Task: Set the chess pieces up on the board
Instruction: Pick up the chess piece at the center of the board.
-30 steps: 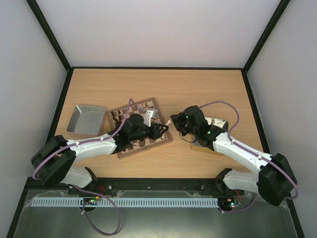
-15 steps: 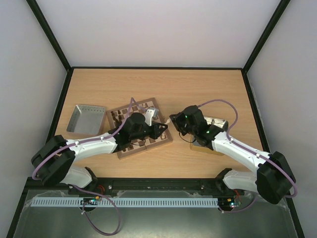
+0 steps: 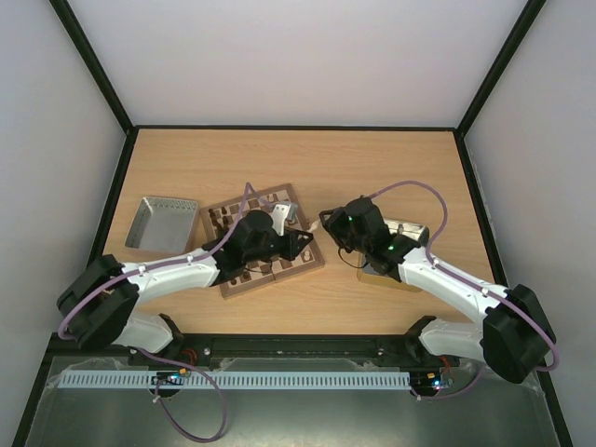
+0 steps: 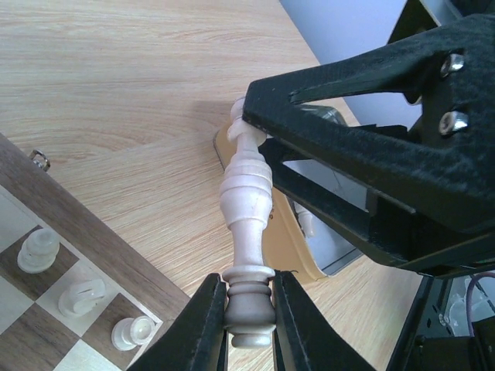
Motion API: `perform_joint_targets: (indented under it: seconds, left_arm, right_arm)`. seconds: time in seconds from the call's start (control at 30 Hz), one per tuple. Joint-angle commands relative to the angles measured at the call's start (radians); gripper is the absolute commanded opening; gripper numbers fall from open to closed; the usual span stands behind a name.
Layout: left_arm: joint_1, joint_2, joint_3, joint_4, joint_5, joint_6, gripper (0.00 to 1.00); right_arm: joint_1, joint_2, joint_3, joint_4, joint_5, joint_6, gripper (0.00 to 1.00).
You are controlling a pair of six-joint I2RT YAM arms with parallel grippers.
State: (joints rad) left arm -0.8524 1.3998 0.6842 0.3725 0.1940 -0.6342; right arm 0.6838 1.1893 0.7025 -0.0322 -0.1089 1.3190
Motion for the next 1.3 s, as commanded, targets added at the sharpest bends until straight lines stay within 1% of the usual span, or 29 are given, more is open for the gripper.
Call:
perform_joint_targets:
  seconds: [0.0, 0.07, 0.17, 0.33, 0.4, 0.5, 0.57, 0.7, 0.87, 1.0, 1.13, 1.23, 1.27]
  left_arm:
    - [0.015, -0.056, 0.028, -0.022, 0.016, 0.043, 0.02]
    - [0.037, -0.077, 0.022, -0.036, 0.063, 0.059, 0.02]
    - [0.090, -0.112, 0.027, -0.058, 0.199, 0.091, 0.02]
    - [0.143, -0.173, 0.075, -0.157, 0.414, 0.154, 0.02]
    - [0.166, -0.186, 0.101, -0.199, 0.508, 0.187, 0.02]
    - [0.213, -0.208, 0.116, -0.198, 0.625, 0.201, 0.02]
    - [0.242, -0.219, 0.127, -0.198, 0.686, 0.207, 0.02]
    - [0.287, -0.230, 0.142, -0.186, 0.772, 0.208, 0.02]
    - [0.302, -0.243, 0.146, -0.205, 0.863, 0.236, 0.03]
    - [0.308, -0.253, 0.152, -0.206, 0.879, 0.244, 0.02]
    - [0.311, -0.251, 0.155, -0.203, 0.885, 0.243, 0.02]
    - [0.311, -0.251, 0.155, -0.214, 0.876, 0.247, 0.02]
    - [0.312, -0.250, 0.155, -0.214, 0.873, 0.248, 0.02]
  right_arm:
    - [-0.005, -0.015, 0.030, 0.011, -0.011, -0.072, 0.45]
    - [-0.015, -0.037, 0.023, 0.023, -0.036, -0.103, 0.54]
    - [-0.062, -0.090, -0.013, 0.109, -0.169, -0.184, 0.63]
    - [-0.144, -0.146, -0.030, 0.235, -0.472, -0.298, 0.71]
    - [-0.154, -0.165, -0.019, 0.253, -0.550, -0.333, 0.74]
    - [-0.158, -0.190, 0.017, 0.181, -0.557, -0.412, 0.79]
    - [-0.165, -0.205, 0.028, 0.155, -0.570, -0.449, 0.79]
    - [-0.168, -0.243, 0.032, 0.164, -0.645, -0.474, 0.75]
    - [-0.168, -0.282, 0.034, 0.192, -0.731, -0.458, 0.66]
    - [-0.168, -0.264, 0.037, 0.193, -0.769, -0.437, 0.56]
    - [-0.168, -0.252, 0.037, 0.205, -0.779, -0.426, 0.43]
    - [-0.168, -0.252, 0.035, 0.223, -0.790, -0.418, 0.31]
    - [-0.168, -0.253, 0.033, 0.229, -0.792, -0.415, 0.30]
